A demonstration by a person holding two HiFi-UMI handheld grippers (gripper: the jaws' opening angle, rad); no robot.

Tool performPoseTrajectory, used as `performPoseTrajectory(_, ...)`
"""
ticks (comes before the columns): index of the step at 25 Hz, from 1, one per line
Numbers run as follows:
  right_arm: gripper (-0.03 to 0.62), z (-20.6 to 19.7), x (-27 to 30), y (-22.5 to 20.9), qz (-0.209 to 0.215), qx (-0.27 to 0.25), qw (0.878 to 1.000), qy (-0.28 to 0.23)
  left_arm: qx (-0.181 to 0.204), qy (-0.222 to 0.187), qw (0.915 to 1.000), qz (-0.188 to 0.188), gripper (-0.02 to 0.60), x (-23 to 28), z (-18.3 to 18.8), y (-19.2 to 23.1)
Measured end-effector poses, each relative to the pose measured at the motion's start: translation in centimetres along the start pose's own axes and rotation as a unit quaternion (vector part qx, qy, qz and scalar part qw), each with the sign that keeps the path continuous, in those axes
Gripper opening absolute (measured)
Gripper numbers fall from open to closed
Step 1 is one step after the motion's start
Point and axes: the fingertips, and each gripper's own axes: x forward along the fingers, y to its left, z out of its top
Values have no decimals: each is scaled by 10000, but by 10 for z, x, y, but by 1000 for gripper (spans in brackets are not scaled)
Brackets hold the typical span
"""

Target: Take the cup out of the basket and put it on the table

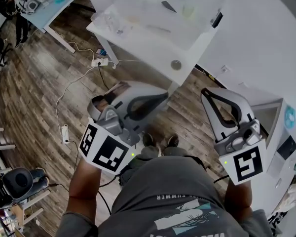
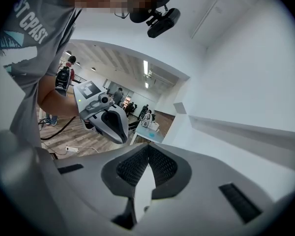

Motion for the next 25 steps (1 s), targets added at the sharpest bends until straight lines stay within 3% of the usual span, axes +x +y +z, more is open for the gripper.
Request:
performPoseTrajectory(7, 12, -6, 16, -7, -304, -568, 9976, 265, 183, 17, 9998, -50, 9, 2, -12, 7)
performPoseTrajectory(16, 12, -30, 23, -43, -447, -473, 9970, 426, 165, 9, 9998, -142, 9, 36, -15, 23)
performPoseTrajectory(25, 12, -54, 25, -101, -335, -385, 9985, 187, 206, 265, 9994, -90, 9, 93, -11, 47)
